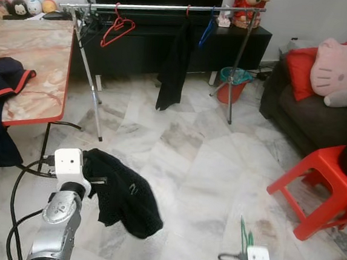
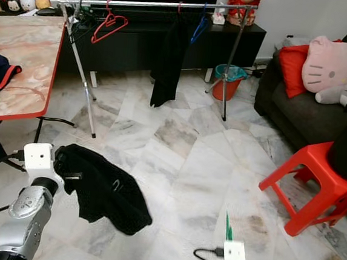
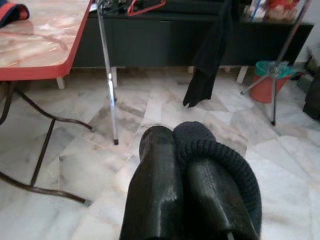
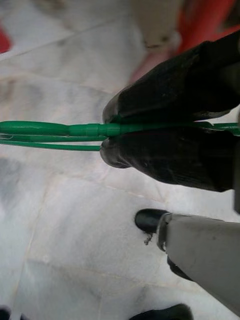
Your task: Hang hanger
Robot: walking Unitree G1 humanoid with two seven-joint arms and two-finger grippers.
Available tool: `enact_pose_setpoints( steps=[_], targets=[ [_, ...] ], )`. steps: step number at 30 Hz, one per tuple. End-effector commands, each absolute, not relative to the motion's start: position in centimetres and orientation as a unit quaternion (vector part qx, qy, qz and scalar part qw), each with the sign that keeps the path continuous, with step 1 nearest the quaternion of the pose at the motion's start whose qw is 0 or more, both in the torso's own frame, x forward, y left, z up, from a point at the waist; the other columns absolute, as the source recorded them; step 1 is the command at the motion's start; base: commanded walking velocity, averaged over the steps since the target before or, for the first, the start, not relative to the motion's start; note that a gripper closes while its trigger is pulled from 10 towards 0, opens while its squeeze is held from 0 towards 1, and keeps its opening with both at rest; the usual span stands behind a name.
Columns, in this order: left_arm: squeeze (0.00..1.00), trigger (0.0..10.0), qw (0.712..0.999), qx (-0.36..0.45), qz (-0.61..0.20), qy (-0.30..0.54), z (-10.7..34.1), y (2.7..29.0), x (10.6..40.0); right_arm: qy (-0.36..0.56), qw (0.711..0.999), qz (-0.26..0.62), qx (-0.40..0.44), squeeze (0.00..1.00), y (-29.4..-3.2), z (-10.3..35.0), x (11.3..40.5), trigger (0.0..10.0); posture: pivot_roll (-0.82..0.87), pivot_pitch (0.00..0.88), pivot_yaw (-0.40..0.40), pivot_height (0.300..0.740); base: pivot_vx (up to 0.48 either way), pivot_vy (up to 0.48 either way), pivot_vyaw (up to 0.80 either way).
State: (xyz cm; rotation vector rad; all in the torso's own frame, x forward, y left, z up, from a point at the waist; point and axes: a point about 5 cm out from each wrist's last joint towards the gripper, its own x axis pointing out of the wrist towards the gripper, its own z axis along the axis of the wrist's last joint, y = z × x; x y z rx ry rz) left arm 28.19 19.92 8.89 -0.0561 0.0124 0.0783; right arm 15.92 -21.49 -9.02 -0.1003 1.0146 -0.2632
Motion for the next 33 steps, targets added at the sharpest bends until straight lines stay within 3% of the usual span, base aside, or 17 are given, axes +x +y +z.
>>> enact_pose_setpoints(
  steps=[1,13,33],
  targets=[
    [0.00,10.0,1.000,-0.018,0.008,-0.020,10.1,18.5,28.2,0.480,0.864,-0.151,-0.023,0.00,-21.6,-9.1,15.6,10.0,0.11,0.000,-0.029,0.740,0.000,0.000,0.00],
    [0.00,10.0,0.999,0.014,-0.042,-0.026,10.2,16.2,27.7,0.488,0.857,-0.164,0.011,0.00,-21.0,-9.6,14.6,10.0,0.12,0.000,-0.038,0.740,0.000,0.000,0.00],
    [0.00,10.0,1.000,0.021,-0.017,-0.013,9.8,17.7,27.8,0.497,0.849,-0.173,0.037,0.00,-20.5,-10.3,12.7,10.0,0.10,0.000,-0.013,0.740,0.000,0.000,0.00]
  ],
)
